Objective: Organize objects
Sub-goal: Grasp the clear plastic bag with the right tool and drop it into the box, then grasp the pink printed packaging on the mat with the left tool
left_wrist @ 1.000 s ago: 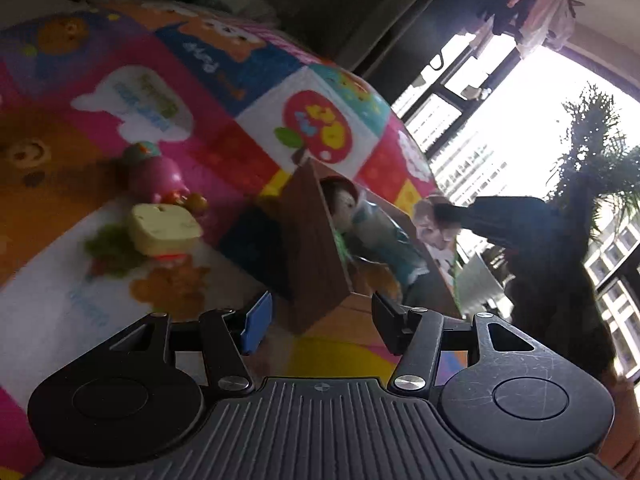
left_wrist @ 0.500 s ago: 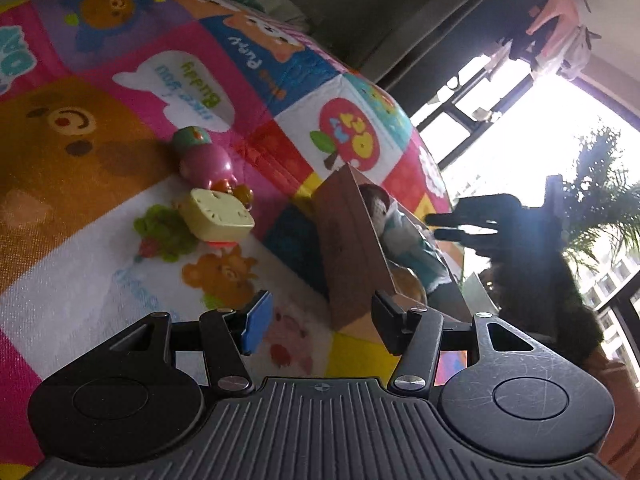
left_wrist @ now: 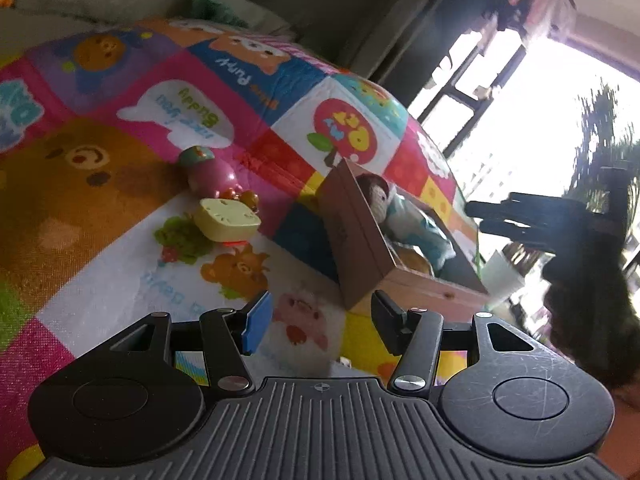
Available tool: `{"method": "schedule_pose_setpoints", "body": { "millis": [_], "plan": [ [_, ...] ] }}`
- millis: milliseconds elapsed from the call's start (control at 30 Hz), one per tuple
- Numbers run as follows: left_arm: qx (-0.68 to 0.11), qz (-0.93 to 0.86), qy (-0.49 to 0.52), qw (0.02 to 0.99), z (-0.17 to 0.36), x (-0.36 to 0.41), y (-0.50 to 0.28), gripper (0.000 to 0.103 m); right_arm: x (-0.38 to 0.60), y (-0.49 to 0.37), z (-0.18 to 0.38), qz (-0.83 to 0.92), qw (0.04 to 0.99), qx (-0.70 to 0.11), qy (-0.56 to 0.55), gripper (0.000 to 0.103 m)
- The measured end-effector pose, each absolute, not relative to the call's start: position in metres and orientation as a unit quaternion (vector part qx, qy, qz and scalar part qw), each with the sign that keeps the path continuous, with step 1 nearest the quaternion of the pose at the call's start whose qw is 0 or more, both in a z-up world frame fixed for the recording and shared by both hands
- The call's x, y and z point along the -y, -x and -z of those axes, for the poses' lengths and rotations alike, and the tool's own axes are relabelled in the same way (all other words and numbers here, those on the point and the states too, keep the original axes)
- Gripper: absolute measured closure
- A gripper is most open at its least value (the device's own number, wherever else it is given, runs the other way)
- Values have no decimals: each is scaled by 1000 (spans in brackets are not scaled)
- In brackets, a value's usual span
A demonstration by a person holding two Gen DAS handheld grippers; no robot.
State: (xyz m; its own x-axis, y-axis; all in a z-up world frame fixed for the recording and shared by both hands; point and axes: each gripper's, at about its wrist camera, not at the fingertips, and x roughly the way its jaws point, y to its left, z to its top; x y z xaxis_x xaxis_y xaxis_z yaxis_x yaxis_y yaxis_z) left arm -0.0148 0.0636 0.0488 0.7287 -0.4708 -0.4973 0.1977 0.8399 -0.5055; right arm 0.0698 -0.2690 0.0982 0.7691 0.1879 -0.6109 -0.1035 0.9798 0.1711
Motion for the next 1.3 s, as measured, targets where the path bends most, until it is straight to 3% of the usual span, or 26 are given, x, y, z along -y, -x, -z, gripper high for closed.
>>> {"method": "schedule_pose_setpoints", "body": {
  "millis": [333,533,900,1000,1033,1300],
  "plan": [
    [-338,309,16,889,-70,39,63,44,287,68,-47,-62,955,-282,-64,23],
    [-380,276,-84,879,-44,85,62,43,309,89,-18,-68,945,-304,-96,20],
    [-386,291,-154,861,-21,119,62,42,306,94,-10,-61,954,-278,-96,16],
    [-382,303,-145,861,-21,119,62,59,306,97,-8,-53,955,-277,-93,16],
    [-380,306,-142,861,-21,119,62,71,306,97,-7,-50,955,-278,-95,16],
    [-372,297,-27,879,-39,70,48,77,305,105,-9,-44,954,-279,-97,16]
  ]
}}
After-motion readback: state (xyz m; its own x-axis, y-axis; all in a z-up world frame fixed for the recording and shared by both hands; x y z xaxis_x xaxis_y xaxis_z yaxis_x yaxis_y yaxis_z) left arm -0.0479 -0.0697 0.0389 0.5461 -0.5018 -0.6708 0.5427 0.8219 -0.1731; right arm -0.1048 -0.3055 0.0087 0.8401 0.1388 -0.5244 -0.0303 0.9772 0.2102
